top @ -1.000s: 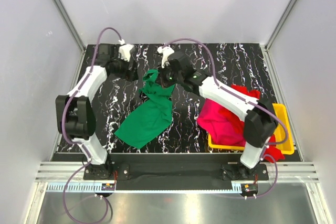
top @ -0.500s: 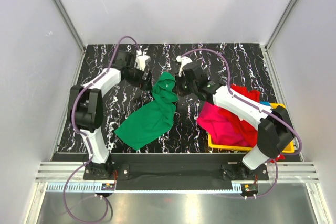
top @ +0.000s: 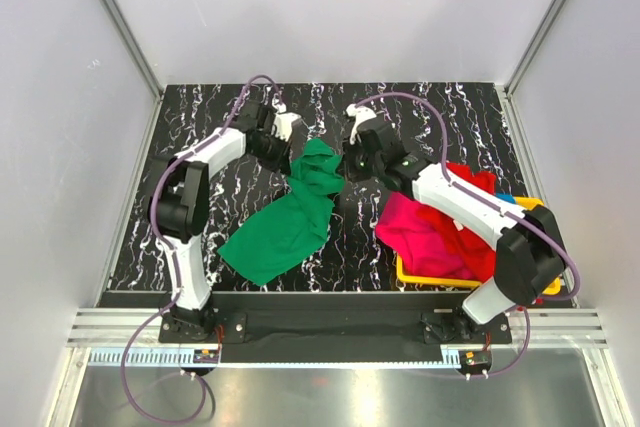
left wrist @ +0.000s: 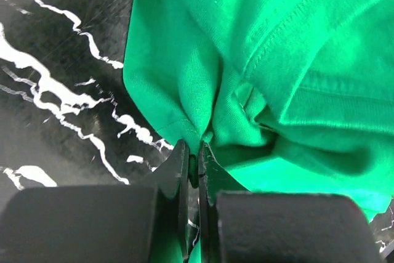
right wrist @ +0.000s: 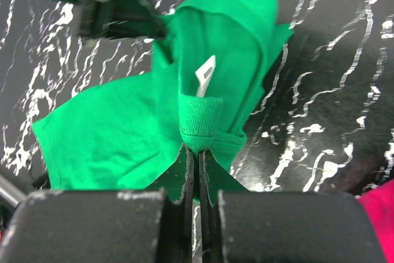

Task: Fold and stack the t-shirts
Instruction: Flatten the tshirt out

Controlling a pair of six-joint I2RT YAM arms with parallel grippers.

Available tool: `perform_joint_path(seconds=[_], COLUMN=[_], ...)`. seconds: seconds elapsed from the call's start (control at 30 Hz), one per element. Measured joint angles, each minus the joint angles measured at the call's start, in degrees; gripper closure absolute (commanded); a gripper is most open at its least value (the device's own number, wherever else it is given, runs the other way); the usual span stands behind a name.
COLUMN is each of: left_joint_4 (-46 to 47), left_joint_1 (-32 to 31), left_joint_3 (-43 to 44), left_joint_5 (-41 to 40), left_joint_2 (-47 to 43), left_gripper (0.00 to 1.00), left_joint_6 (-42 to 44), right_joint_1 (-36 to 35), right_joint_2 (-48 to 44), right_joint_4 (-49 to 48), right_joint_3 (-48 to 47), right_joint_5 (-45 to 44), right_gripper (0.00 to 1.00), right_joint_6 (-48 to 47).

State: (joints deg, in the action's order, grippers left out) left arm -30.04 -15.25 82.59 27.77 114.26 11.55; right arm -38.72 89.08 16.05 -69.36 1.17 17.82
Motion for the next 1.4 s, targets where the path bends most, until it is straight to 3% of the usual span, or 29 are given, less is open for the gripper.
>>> perform_joint_path(seconds=[0.1,0.2,0.4,0.5,0.6,0.67,0.8,1.0,1.2,1.33,1.4], left_joint_4=[-2.56,-8.37,-15.80,-16.50,-14.91,-12.76,-8.24,-4.81,-11.54,-16.48,-18.47], left_joint_1=[0.98,4.63,20.28,23.37,22.51,21.35,17.33,9.57,3.17,-2.03,-4.63], left_joint_3=[0.98,7.23,38.47,47.74,49.13,46.12,30.23,-1.29,-22.27,-29.97,-32.44], left_joint_5=[-0.70,-1.42,-6.38,-10.84,-14.53,-15.54,-17.18,-16.11,-11.65,-8.81,-7.85], left_joint_2=[-1.53,-3.58,-7.04,-11.41,-18.47,-24.26,-35.65,-42.93,-43.85,-46.56,-47.63], left_gripper=[1.00,1.00,1.00,1.00,1.00,1.00,1.00,1.00,1.00,1.00,1.00], left_joint_6=[0.85,2.03,6.64,10.67,14.27,16.26,20.74,26.53,32.06,35.15,36.26], right_joint_1=[1.90,4.42,7.69,7.67,8.02,8.41,8.87,9.11,9.16,8.92,8.26], right_joint_2=[0.33,3.52,17.05,24.81,29.40,29.97,27.93,20.35,12.46,5.33,2.73], right_joint_4=[0.09,-0.20,-3.23,-5.22,-6.67,-8.55,-14.40,-23.02,-21.55,-15.69,-12.22], right_joint_3=[-0.92,-7.28,-35.28,-53.46,-65.68,-68.02,-60.59,-24.79,4.94,12.59,13.03], right_joint_5=[0.63,1.53,1.40,1.77,2.01,2.71,3.58,2.91,-0.09,0.37,0.37], right_gripper=[1.00,1.00,1.00,1.00,1.00,1.00,1.00,1.00,1.00,1.00,0.95], right_joint_6=[-0.04,-0.28,-2.27,-3.67,-4.63,-5.03,-5.25,-4.46,2.43,8.61,10.91])
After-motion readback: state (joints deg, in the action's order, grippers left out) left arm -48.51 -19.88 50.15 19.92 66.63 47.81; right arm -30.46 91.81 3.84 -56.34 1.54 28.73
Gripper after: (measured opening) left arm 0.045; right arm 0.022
